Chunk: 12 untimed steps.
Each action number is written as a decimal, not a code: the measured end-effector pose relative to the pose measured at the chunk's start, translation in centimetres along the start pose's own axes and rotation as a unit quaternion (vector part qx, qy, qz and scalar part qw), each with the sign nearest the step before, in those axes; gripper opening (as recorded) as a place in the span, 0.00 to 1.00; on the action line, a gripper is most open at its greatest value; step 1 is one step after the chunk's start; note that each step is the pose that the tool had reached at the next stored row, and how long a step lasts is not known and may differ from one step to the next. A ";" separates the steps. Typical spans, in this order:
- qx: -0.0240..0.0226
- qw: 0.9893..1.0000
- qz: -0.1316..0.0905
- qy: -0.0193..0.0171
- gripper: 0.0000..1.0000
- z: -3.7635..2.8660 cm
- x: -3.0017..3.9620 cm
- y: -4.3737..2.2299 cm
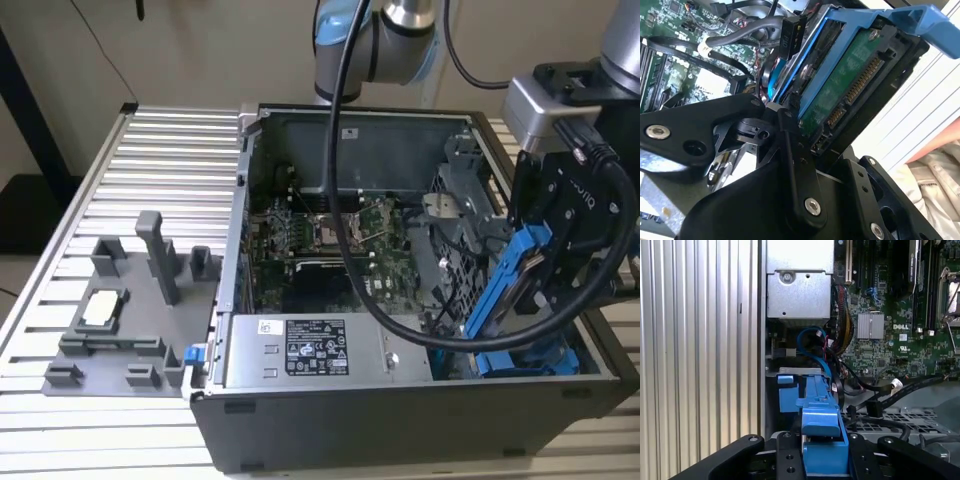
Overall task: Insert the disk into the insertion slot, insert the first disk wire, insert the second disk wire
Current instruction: 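Insert the disk into the insertion slot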
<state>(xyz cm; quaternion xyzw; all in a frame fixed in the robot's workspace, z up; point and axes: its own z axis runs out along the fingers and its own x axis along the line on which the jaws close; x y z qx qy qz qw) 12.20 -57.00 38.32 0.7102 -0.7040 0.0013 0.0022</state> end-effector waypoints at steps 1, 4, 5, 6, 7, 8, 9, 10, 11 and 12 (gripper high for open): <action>0.000 1.000 0.000 0.000 0.33 0.07 0.00 0.00; 0.000 1.000 0.000 0.000 0.33 0.37 0.00 0.00; 0.000 1.000 0.000 0.000 0.33 0.43 -0.01 0.00; 0.000 1.000 0.000 0.000 0.33 0.45 -0.01 0.00; 0.000 1.000 0.000 0.000 0.33 0.45 -0.01 0.00; 0.000 1.000 0.000 0.000 0.33 0.45 -0.01 0.00; 0.000 1.000 0.000 0.000 0.33 0.46 -0.01 0.00; 0.000 1.000 0.000 -0.001 0.33 0.47 0.00 0.00; 0.000 1.000 0.000 -0.001 0.33 0.47 0.00 0.00; 0.000 1.000 0.000 -0.001 0.33 0.47 0.00 0.00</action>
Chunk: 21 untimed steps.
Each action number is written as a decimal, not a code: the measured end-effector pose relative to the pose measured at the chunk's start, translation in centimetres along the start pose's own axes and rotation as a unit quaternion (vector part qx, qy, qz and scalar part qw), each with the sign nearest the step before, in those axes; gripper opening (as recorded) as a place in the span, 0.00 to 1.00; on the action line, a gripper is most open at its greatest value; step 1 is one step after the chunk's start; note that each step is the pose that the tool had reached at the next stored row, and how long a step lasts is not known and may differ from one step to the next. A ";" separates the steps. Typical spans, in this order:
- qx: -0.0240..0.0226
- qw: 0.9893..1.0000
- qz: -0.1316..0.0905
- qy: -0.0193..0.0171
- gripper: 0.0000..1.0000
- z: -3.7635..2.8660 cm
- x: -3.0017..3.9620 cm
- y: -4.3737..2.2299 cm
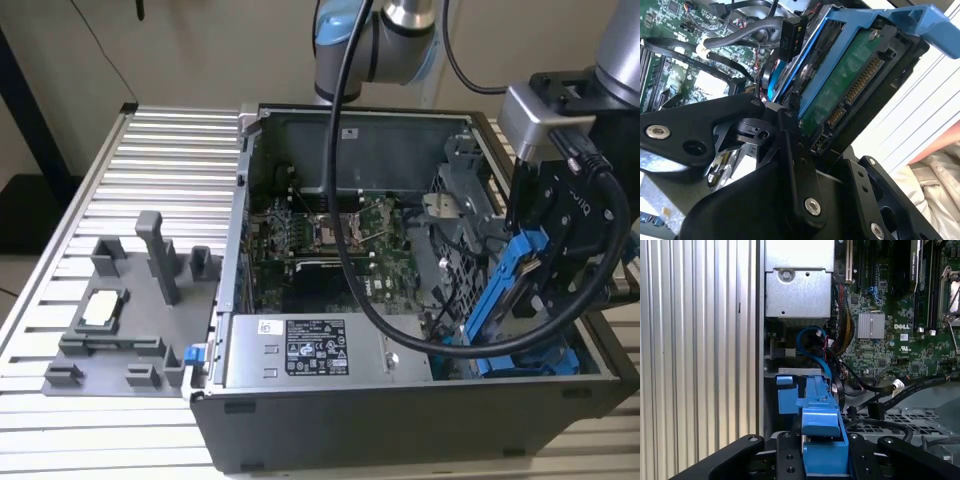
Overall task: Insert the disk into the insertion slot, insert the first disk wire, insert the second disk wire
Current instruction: 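Insert the disk into the insertion slot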
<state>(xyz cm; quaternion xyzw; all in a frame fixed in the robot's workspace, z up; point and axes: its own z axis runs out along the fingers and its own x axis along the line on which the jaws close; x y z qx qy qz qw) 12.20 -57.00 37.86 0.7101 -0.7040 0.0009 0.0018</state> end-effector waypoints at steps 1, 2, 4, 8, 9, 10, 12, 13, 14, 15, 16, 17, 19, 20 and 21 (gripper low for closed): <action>0.000 1.000 0.000 0.000 0.33 0.00 0.00 0.01; 0.000 1.000 0.000 0.000 0.34 0.00 0.00 0.01; 0.000 1.000 0.000 0.000 0.41 -0.01 0.00 0.01; 0.000 1.000 0.000 0.001 0.41 -0.22 0.00 0.01; 0.000 1.000 0.000 0.001 0.41 -0.34 0.00 0.01; 0.000 1.000 0.000 0.002 0.41 -0.54 -0.01 0.01; 0.000 1.000 0.000 0.003 0.41 -1.21 -0.05 0.02; 0.000 1.000 0.000 0.003 0.41 -1.54 -0.06 0.03; 0.000 1.000 0.000 0.003 0.41 -1.85 -0.08 0.03; 0.000 1.000 0.000 0.004 0.41 -2.09 -0.10 0.04; 0.000 1.000 0.000 0.004 0.41 -2.17 -0.10 0.07; 0.001 1.000 0.000 0.003 0.41 -2.18 -0.10 0.10; 0.013 1.000 0.000 -0.002 0.41 -2.18 -0.10 0.20; 0.021 1.000 0.000 -0.003 0.41 -2.17 -0.11 0.25; 0.030 1.000 0.000 -0.004 0.41 -2.17 -0.11 0.30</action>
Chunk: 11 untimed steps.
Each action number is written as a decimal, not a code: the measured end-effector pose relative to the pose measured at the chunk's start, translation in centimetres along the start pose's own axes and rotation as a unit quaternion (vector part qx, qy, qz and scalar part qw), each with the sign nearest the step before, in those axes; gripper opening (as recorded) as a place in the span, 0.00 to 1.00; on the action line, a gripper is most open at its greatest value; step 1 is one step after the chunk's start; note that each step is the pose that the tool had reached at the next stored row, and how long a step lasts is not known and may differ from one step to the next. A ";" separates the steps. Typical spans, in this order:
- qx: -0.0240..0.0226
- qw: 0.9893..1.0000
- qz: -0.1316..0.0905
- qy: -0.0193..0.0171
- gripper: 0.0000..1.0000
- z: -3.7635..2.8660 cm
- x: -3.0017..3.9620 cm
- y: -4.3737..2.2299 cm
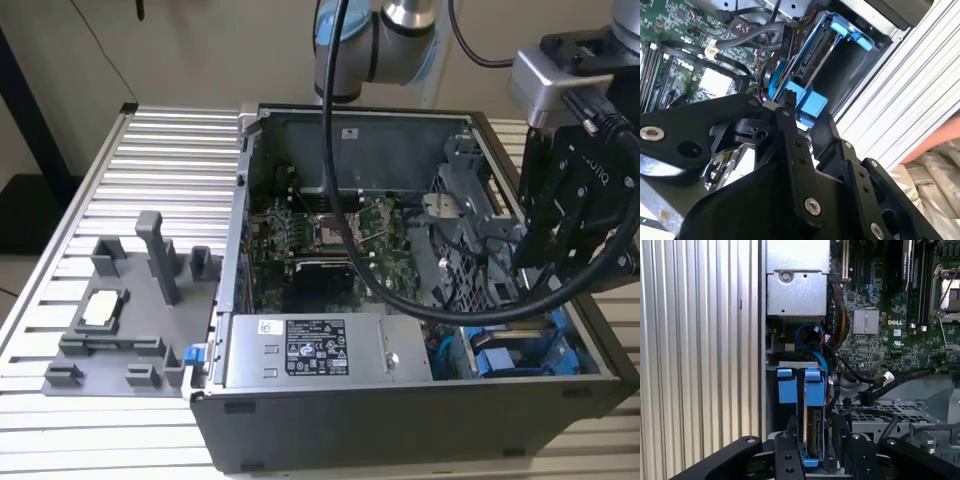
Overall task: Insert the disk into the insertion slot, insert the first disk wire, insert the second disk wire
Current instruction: 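Insert the disk into the insertion slot, then insert the first disk wire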
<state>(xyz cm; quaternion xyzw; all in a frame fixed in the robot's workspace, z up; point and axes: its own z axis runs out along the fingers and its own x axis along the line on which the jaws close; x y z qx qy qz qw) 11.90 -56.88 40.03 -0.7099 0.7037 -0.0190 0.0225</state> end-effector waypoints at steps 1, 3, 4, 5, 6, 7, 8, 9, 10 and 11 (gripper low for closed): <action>0.009 1.000 0.000 -0.001 0.41 0.00 0.00 0.05; 0.028 1.000 0.000 -0.002 0.41 0.00 0.01 0.16; 0.035 0.999 0.000 -0.004 0.41 0.00 0.01 0.18; 0.037 0.999 0.000 -0.005 0.41 0.01 0.01 0.18; 0.037 0.999 0.000 -0.005 0.41 0.01 0.01 0.18; 0.037 0.999 0.000 -0.006 0.41 0.02 0.00 0.18; 0.037 0.999 0.000 -0.006 0.41 0.02 0.00 0.18; 0.037 0.999 0.000 -0.006 0.41 0.02 0.00 0.18; 0.038 0.999 0.000 -0.006 0.41 0.01 0.00 0.21; 0.039 0.999 0.000 -0.006 0.41 0.01 -0.01 0.24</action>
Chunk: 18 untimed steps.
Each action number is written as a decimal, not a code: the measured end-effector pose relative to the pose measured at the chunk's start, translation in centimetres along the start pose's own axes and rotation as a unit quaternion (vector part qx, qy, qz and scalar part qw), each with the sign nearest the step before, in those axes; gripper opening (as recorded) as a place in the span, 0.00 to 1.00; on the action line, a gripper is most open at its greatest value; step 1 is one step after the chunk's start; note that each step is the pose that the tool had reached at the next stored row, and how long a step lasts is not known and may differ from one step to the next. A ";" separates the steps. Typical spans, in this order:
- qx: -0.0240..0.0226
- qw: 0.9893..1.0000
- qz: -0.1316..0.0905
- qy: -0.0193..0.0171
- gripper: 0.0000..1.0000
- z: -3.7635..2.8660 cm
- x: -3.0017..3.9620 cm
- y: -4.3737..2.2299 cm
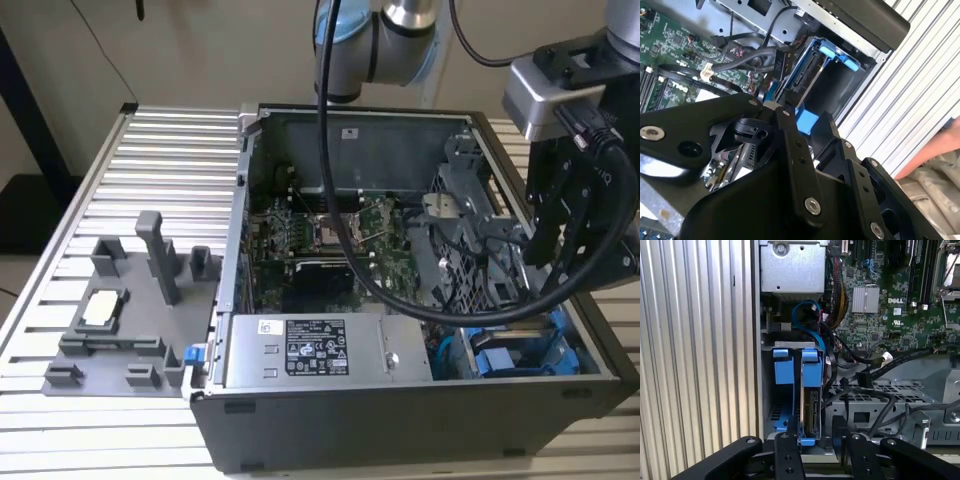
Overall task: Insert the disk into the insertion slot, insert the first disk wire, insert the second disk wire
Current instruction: 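Insert the first disk wire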
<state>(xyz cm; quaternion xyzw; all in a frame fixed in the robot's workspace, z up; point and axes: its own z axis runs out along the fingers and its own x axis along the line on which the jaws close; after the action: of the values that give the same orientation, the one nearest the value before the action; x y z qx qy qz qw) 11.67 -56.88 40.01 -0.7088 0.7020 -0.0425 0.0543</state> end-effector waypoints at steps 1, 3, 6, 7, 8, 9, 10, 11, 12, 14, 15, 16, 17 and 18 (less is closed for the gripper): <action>0.003 1.000 -0.001 0.000 0.41 0.00 -0.01 0.02; 0.017 1.000 -0.002 0.000 0.41 0.02 -0.02 0.12; 0.040 0.999 -0.004 0.000 0.41 0.06 -0.05 0.30; 0.048 0.999 -0.005 0.000 0.41 0.08 -0.07 0.38; 0.055 0.998 -0.005 0.000 0.41 0.10 -0.09 0.46; 0.059 0.998 -0.006 0.000 0.41 0.12 -0.14 0.57; 0.060 0.998 -0.006 0.000 0.41 0.14 -0.30 0.64; 0.060 0.998 -0.007 0.000 0.41 0.15 -0.59 0.68; 0.060 0.998 -0.008 0.000 0.41 0.16 -0.91 0.72; 0.063 0.998 -0.010 -0.001 0.41 0.27 -1.53 0.78; 0.066 0.998 -0.011 -0.001 0.41 0.36 -1.76 0.80; 0.068 0.998 -0.013 -0.001 0.41 0.46 -1.95 0.83; 0.072 0.997 -0.015 -0.001 0.41 0.55 -2.15 0.85; 0.075 0.997 -0.016 -0.002 0.41 0.65 -2.34 0.87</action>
<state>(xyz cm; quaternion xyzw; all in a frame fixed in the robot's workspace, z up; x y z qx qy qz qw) 10.86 -54.54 39.28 -0.7143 0.6851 -0.0946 0.1074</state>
